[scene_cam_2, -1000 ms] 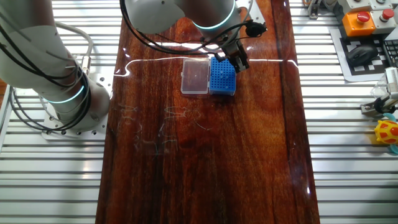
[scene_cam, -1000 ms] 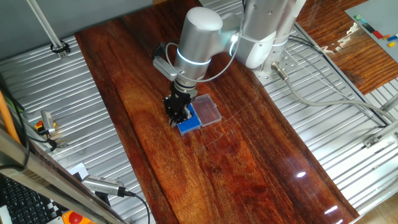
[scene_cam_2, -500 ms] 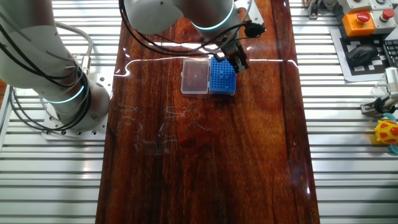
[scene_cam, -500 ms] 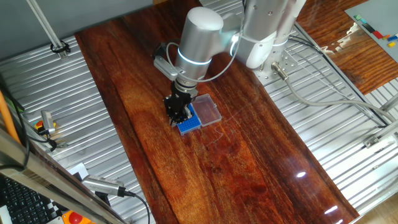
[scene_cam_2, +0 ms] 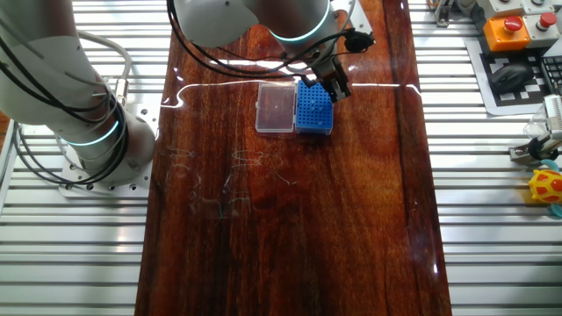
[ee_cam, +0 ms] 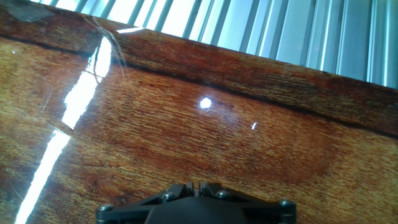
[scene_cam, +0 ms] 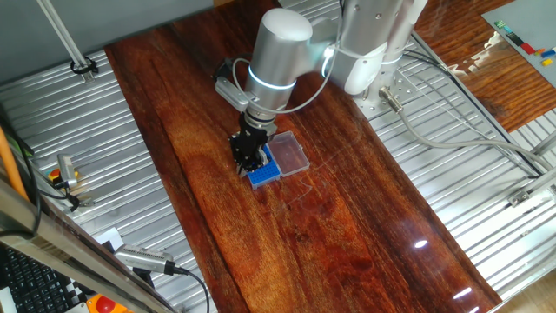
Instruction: Insert a small pipette tip into the holder for small pipette tips
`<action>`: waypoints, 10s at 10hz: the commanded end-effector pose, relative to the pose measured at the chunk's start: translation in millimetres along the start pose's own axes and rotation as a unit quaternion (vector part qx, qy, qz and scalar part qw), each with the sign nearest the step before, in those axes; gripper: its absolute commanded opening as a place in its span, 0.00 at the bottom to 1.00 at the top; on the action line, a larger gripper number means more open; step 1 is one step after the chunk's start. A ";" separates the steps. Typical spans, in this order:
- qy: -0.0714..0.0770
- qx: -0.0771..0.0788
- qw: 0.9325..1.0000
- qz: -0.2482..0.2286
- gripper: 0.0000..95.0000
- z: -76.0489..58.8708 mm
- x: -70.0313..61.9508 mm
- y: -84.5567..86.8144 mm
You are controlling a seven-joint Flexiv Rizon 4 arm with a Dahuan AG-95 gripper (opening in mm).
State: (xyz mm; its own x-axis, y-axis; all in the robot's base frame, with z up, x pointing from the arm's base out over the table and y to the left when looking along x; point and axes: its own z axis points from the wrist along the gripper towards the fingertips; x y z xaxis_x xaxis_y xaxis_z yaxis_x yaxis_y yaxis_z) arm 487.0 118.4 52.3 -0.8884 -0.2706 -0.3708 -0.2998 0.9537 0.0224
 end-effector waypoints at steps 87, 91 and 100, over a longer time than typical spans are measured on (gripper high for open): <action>0.204 -0.009 0.978 -0.044 0.20 4.3 -14.5 -16.9; 0.200 -0.010 0.979 -0.045 0.20 15.0 -15.3 -17.4; 0.202 -0.006 0.978 -0.046 0.00 26.7 -13.8 -19.2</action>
State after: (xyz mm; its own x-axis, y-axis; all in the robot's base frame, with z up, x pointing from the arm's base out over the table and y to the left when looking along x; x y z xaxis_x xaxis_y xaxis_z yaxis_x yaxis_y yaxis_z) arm 514.2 107.4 30.8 -0.9223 -0.3855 0.0274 -0.3851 0.9227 0.0187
